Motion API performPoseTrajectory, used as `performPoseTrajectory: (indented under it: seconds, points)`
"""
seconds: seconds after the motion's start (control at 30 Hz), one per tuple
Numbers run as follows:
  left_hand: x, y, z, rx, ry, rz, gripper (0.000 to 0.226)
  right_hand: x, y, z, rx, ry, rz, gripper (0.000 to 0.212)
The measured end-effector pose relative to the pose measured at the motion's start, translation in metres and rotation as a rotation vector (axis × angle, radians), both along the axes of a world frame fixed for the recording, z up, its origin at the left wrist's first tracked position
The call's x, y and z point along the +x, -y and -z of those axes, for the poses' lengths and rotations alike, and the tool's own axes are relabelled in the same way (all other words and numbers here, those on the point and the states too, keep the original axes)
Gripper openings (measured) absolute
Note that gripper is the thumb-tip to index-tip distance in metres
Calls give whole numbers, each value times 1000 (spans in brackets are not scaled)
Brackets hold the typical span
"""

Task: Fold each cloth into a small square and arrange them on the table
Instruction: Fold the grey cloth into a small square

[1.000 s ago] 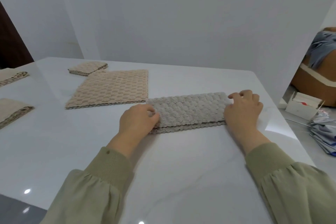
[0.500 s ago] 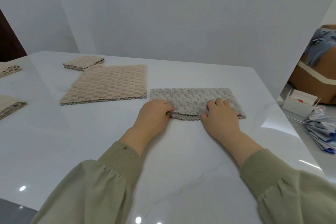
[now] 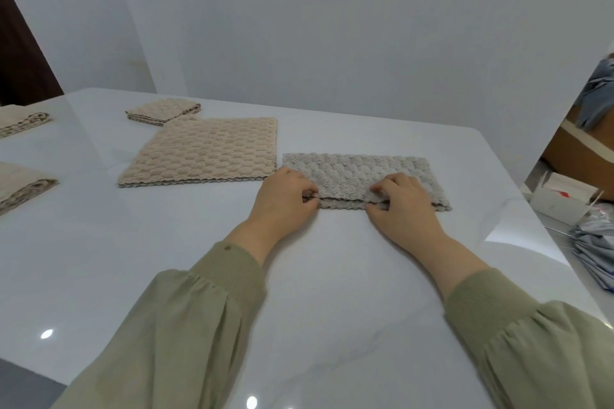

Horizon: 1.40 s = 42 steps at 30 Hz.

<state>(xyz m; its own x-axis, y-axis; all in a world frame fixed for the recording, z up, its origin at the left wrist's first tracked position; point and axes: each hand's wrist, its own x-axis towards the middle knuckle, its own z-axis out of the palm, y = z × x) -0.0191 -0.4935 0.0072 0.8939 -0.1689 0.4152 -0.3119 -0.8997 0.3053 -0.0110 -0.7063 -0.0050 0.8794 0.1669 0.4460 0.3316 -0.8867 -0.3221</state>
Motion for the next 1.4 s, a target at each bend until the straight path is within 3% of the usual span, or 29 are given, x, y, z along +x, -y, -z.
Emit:
performPoseTrajectory:
  seconds: [0.23, 0.37, 0.63, 0.73, 0.87, 1.0, 1.1, 1.23, 1.3, 1.4]
  points:
    - [3, -1, 4, -68, 120, 13, 12, 8, -2, -1, 98, 78, -21, 8]
    - [2, -1, 1, -110, 278, 103, 7, 9, -1, 0, 111, 196, -28, 8]
    - [4, -7, -1, -103, 337, 168, 6, 8, -2, -1, 162, 246, -32, 10]
    - [3, -6, -4, -27, 286, 216, 7, 8, -1, -2, 123, 227, -43, 12]
    - [2, -5, -1, 129, 75, 250, 12, 11, 1, 3, -23, 125, -49, 16]
    - [1, -6, 0, 91, 39, 242, 12, 8, 1, 2, -18, 124, -56, 13]
    - [-1, -5, -1, 80, 7, 235, 11, 5, -1, 2, 45, 137, -58, 25]
    - [1, -3, 3, 32, 93, 172, 24, 10, 12, -2, 41, 170, 227, 30]
    - [6, -4, 5, 11, 116, 100, 22, 13, 28, -5, 23, 42, 452, 29]
    - [10, -7, 8, 111, -45, -58, 43, 15, 44, -5, -28, -174, 629, 40]
